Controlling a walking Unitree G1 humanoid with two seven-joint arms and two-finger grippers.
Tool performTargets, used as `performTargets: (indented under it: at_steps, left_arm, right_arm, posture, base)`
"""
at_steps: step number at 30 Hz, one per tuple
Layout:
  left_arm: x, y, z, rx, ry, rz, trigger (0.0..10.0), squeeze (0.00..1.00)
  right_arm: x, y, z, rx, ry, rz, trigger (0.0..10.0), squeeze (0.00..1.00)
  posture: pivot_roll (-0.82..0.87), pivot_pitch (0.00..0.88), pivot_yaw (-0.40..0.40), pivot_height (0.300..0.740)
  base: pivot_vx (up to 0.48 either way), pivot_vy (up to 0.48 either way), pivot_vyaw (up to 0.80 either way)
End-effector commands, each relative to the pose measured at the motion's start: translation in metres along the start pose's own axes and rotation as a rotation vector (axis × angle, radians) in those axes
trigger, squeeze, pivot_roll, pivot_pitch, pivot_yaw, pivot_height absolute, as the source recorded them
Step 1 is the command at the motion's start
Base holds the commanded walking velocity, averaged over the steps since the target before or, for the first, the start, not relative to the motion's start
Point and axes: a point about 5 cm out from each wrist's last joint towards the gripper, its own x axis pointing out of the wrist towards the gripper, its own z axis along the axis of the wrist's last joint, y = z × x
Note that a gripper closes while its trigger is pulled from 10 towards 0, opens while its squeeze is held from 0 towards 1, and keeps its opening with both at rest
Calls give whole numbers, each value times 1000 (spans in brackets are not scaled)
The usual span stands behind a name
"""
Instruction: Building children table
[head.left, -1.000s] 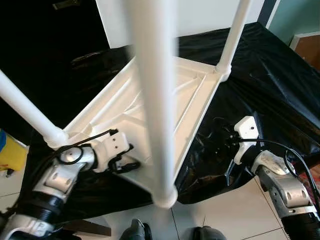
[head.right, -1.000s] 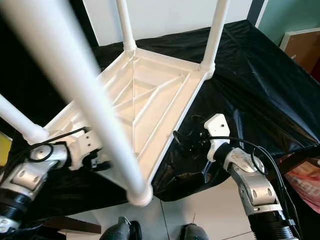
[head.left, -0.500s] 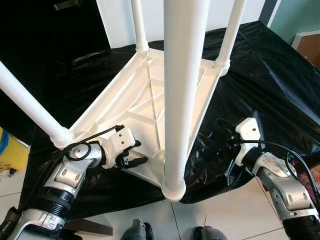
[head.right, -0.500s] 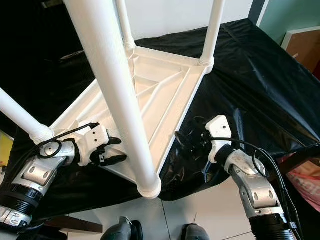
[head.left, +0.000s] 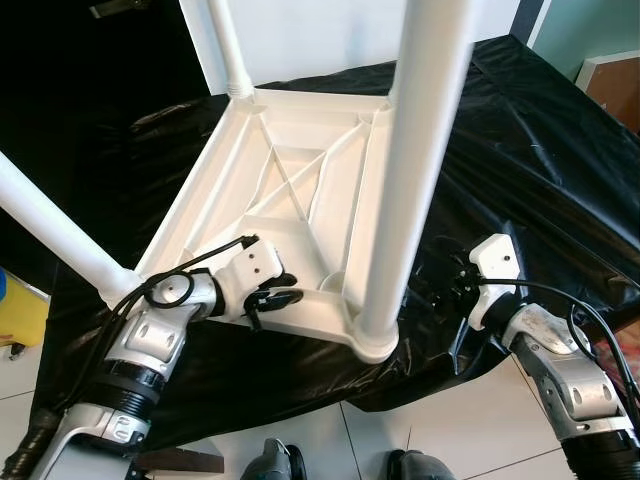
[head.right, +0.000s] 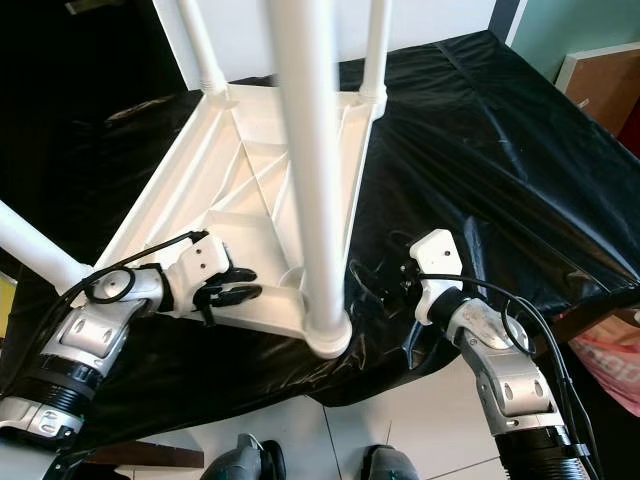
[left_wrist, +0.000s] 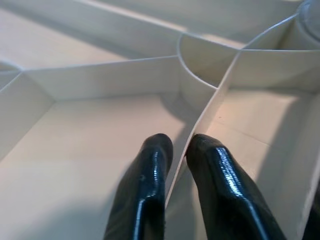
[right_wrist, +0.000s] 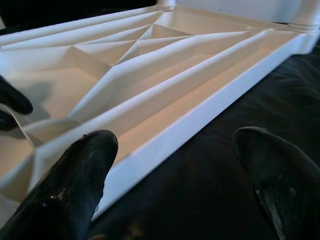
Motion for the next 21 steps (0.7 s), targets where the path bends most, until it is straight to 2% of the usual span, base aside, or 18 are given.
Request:
performTargets:
  at_steps: [1, 3, 5, 10, 11, 14, 15, 19, 20, 21]
  left_arm:
    - [6, 1, -18, -100, 56, 201, 0, 0]
    - [10, -1, -13, -93, 37, 195, 0, 0]
    - [20, -6, 2, -98, -22, 184, 0, 0]
    - [30, -9, 15, -102, -72, 203, 0, 0]
    - [33, -8, 19, -102, -83, 217, 2196, 0]
    - [35, -7, 21, -101, -91, 227, 2196, 0]
    - [37, -6, 22, -96, -91, 243, 10000, 0]
    - [39, -1, 24, -82, -90, 275, 10000, 0]
    - [37, 2, 25, -111, -107, 282, 10000, 1000]
    - [34, 4, 25, -134, -120, 283, 10000, 1000]
  right_arm:
    - [-1, -2, -2, 13, 7, -25, 10000, 0]
    - [-1, -5, -3, 8, 7, -57, 10000, 0]
    - [-4, -17, -5, 6, 8, -156, 10000, 0]
    - [-8, -26, -5, -2, 5, -234, 10000, 0]
    - [-10, -29, -5, -5, 1, -254, 10000, 0]
    - [-12, -30, -5, -8, -2, -268, 10000, 0]
    - [-14, -33, -5, -5, -4, -296, 10000, 0]
    - [-18, -36, -6, 0, -4, -349, 10000, 0]
    - [-23, -37, -8, -1, -5, -370, 10000, 0]
    - [-26, -37, -8, -3, -7, -380, 10000, 0]
  posture:
    - [-39, 141, 66, 740]
    - [-41, 141, 69, 740]
    - [-47, 140, 75, 740]
    - [-56, 141, 81, 740]
    - [-58, 142, 83, 740]
    - [-59, 142, 83, 740]
    - [-62, 144, 83, 740]
    - [-65, 145, 82, 740]
    - [-72, 146, 84, 740]
    - [-72, 146, 84, 740]
  base:
    - [0, 0, 0]
    - [0, 0, 0]
    - [0, 0, 0]
    - [0, 0, 0]
    - [0, 0, 0]
    - [0, 0, 0]
    - [0, 0, 0]
    - [0, 0, 0]
    - [0, 0, 0]
    - [0, 0, 0]
